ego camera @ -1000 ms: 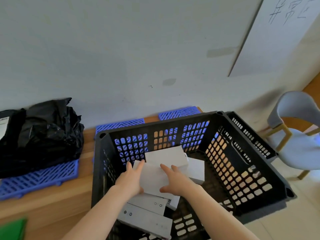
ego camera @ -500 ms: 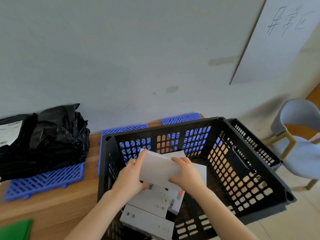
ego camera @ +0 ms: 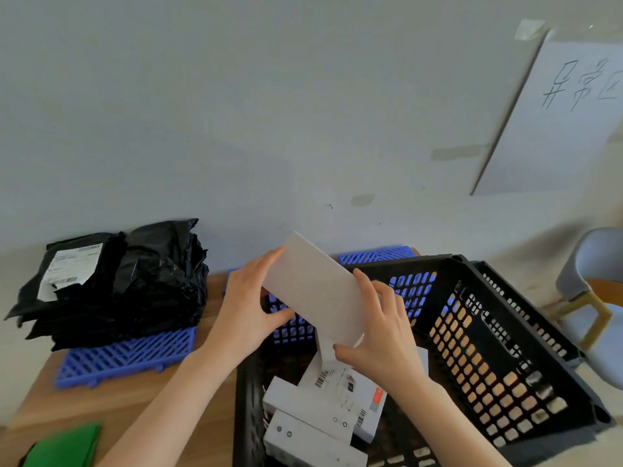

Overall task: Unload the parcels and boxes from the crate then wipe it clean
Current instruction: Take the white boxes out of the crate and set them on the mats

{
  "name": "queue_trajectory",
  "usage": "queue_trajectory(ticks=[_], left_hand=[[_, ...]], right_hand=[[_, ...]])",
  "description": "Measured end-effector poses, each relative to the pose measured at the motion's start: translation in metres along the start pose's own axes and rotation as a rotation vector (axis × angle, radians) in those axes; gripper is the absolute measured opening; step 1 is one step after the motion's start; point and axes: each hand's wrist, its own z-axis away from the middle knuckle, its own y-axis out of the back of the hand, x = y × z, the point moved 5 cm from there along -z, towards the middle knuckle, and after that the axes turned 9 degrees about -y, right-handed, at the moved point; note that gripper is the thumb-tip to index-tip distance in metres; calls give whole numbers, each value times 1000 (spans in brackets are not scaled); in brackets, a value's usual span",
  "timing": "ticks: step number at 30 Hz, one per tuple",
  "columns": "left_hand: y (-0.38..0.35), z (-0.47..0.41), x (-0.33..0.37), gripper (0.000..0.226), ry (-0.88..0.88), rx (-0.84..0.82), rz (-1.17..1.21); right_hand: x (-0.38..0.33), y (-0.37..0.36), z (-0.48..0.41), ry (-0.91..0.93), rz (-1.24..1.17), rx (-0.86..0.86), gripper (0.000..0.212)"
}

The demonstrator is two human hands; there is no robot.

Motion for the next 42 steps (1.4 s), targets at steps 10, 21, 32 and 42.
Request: queue_trajectory(ticks=[10,21,32,42], left_hand=[[45,-34,-64,97,211,297,424],[50,-85,-198,91,300,264,573],[-10,-75,-280,97,461,-121,474],[-71,-50,-345,90,577,-331,445]], right_hand=[[-92,-30,-84,-93,-284,-73,112],[-132,-135,-189,-100,-210,-218,71],[-120,-221,-230,-220,-72,-557,82],[-80,-318,-234,-323,240,-1060,71]])
